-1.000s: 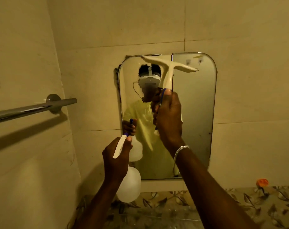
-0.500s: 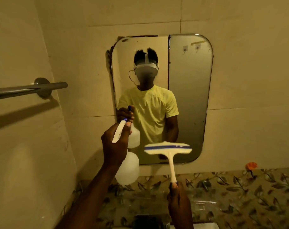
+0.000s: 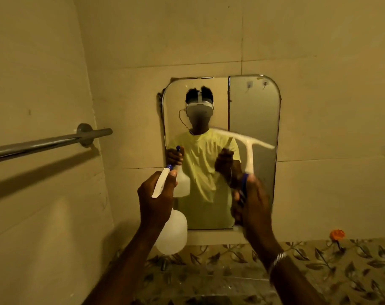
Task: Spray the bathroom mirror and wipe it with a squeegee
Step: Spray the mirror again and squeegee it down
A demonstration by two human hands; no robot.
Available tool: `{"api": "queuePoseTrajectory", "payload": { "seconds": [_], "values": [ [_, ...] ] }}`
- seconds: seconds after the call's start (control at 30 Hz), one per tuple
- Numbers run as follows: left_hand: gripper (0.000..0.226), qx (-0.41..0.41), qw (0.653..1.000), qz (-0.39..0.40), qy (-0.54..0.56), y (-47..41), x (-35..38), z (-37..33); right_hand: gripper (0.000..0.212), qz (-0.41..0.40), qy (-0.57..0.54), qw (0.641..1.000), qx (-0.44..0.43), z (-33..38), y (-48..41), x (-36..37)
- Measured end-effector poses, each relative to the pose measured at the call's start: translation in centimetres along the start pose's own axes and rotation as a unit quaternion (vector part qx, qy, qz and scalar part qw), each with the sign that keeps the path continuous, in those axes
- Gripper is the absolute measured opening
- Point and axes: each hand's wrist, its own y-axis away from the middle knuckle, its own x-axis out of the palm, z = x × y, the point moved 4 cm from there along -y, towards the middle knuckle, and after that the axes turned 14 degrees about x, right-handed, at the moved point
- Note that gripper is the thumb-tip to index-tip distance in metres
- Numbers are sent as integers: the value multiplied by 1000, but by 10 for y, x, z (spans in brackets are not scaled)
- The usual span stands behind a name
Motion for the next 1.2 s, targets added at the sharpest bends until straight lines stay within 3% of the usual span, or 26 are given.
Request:
{"api": "queuePoseTrajectory", "payload": {
  "seconds": [0.1,0.27,0.47,0.63,0.83,1.07,1.1,1.2],
  "values": [
    [31,8,1000,-8,7,-6,-10,-3,36,1,-77,997,-18,52,-31,34],
    [16,10,1000,-22,-3,-12,-29,-1,36,-1,-196,980,22,81,-55,99],
    [18,0,999,-37,-28,-19,-46,11,38,16,-153,987,42,73,-46,173],
    [36,8,999,-35,-32,-20,-51,20,35,6,-39,999,-4,13,-25,179],
    [21,-8,999,-33,-24,-12,-49,32,29,7,64,998,-16,-85,11,121],
    [26,-13,999,-28,-23,-2,-47,31,81,-32,233,971,47,-231,48,43],
    [24,-12,999,-28,-27,-1,-47,29,75,-34,262,963,56,-252,56,31],
    [18,-11,999,-25,-36,1,-50,21,26,-52,291,952,81,-282,64,10]
  ]
}}
